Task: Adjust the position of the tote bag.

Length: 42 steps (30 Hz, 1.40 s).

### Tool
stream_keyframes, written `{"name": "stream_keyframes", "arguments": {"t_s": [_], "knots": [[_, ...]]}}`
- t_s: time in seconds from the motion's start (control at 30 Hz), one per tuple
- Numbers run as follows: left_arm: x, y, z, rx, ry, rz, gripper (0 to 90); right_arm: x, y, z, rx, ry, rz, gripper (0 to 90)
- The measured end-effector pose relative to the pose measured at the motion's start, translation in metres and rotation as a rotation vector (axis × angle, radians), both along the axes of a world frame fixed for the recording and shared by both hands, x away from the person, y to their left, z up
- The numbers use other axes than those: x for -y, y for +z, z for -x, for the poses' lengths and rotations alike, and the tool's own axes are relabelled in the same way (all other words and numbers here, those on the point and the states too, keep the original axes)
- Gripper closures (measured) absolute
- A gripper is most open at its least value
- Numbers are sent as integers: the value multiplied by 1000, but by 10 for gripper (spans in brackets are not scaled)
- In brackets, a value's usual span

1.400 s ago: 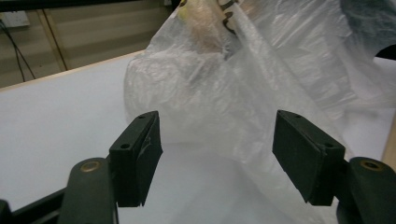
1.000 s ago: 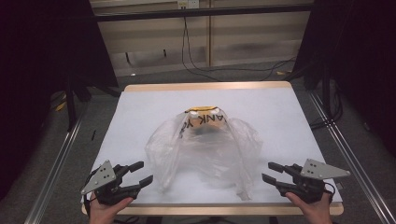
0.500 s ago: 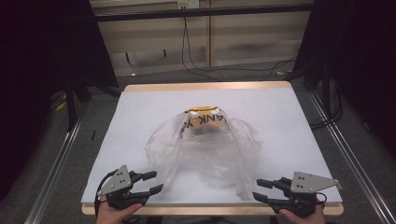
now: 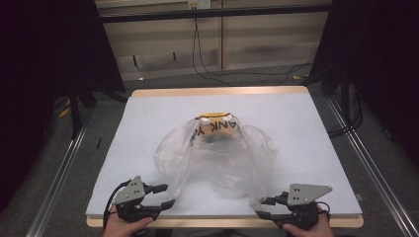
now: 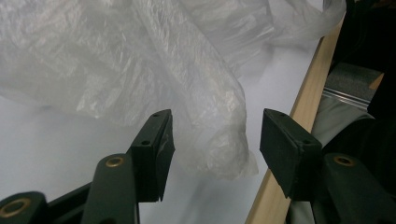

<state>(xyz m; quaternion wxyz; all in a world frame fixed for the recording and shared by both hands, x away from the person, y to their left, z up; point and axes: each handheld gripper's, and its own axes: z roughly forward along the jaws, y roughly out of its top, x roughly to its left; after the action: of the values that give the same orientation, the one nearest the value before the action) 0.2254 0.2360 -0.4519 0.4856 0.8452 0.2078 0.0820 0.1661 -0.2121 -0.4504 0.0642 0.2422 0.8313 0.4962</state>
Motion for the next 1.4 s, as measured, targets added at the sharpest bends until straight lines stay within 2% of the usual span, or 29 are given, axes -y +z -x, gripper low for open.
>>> {"name": "stream_keyframes", "arguments": {"t_s": [0.23, 0.37, 0.47, 0.5, 0.53, 0.67, 0.7, 0.73, 0.8, 0.87, 0.9, 0.93, 1.07, 1.1, 1.27, 1.3, 1.4], "knots": [[2, -3, -3, -28, 0, -17, 390, -6, -4, -5, -13, 11, 31, 587], [10, -6, -6, -40, -25, -42, 364, -9, -7, -9, -35, 26, 51, 679], [16, -8, -8, -46, -32, -66, 361, -9, -7, -9, -37, 28, 49, 802], [17, -9, -9, -49, -35, -75, 361, -8, -6, -9, -32, 31, 41, 882], [19, -10, -10, -50, -38, -76, 361, -8, -6, -9, -32, 31, 41, 882], [23, -12, -11, -66, -46, -139, 401, -6, -6, -9, -39, 33, 26, 900], [23, -13, -11, -61, -34, -136, 475, -5, -5, -10, -37, 28, 16, 900], [22, -13, -12, -63, -34, -141, 475, -5, -5, -10, -37, 28, 16, 900], [21, -13, -13, -69, -42, -132, 563, -4, -4, -10, -36, 23, 6, 900], [20, -13, -12, -73, -53, -123, 739, -1, -3, -11, -35, 15, -8, 900], [20, -12, -12, -67, -54, -120, 739, -1, -3, -11, -35, 15, -8, 900], [19, -10, -11, -61, -60, -115, 800, 1, -2, -11, -30, 10, -14, 900], [15, -6, -9, -33, -62, -64, 867, 2, -1, -11, -19, 0, -12, 900], [15, -6, -9, -38, -67, -67, 877, 2, 0, -10, -12, -2, -15, 900], [14, -4, -7, -26, -86, -41, 883, 4, 3, -9, 4, -17, -26, 900], [14, -3, -7, -15, -99, -18, 883, 5, 4, -9, 25, -33, -22, 900], [12, -2, -7, -11, -94, 0, 884, 6, 6, -9, 28, -38, -38, 900]]}}
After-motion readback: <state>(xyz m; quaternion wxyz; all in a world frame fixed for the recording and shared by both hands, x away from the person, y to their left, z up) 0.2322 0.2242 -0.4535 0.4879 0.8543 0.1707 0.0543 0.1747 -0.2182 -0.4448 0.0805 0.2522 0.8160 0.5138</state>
